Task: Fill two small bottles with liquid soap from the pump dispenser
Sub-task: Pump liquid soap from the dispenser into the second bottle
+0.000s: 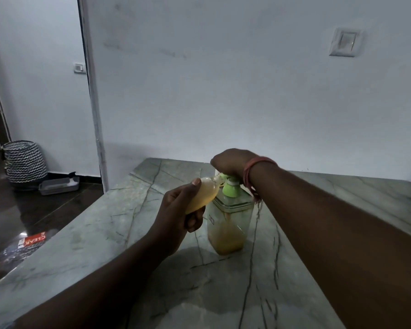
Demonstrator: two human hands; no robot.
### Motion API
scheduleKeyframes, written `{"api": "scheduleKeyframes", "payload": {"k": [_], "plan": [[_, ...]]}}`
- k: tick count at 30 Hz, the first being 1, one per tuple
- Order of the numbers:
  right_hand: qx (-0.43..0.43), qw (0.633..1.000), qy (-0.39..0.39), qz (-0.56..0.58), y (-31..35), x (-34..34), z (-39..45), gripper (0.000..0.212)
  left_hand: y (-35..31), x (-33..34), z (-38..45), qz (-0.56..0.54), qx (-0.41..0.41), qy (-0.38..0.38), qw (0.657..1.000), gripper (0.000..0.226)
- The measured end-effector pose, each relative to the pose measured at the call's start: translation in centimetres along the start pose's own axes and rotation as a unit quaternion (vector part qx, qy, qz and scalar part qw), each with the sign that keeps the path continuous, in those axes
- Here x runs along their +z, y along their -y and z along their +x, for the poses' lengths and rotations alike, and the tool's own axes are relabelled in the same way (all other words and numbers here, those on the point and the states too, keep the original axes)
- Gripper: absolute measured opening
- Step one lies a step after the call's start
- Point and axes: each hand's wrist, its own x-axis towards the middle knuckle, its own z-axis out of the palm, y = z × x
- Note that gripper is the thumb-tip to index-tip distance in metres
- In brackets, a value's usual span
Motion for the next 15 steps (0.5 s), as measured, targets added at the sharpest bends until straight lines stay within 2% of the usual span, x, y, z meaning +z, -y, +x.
{"api": "scheduleKeyframes", "payload": {"k": [4, 15], "plan": [[-0.028, 0.998, -0.047, -0.024, 0.21, -0.09, 0.29, 0.031, 0.14, -0.12, 0.30, -0.002, 0.006, -0.007, 1.000, 0.075], [-0.016, 1.000, -0.014, -0.015, 0.05, 0.33, 0.49, 0.029, -0.12, -0.13, 0.03, -0.004, 0.002, -0.010, 1.000, 0.065]]}}
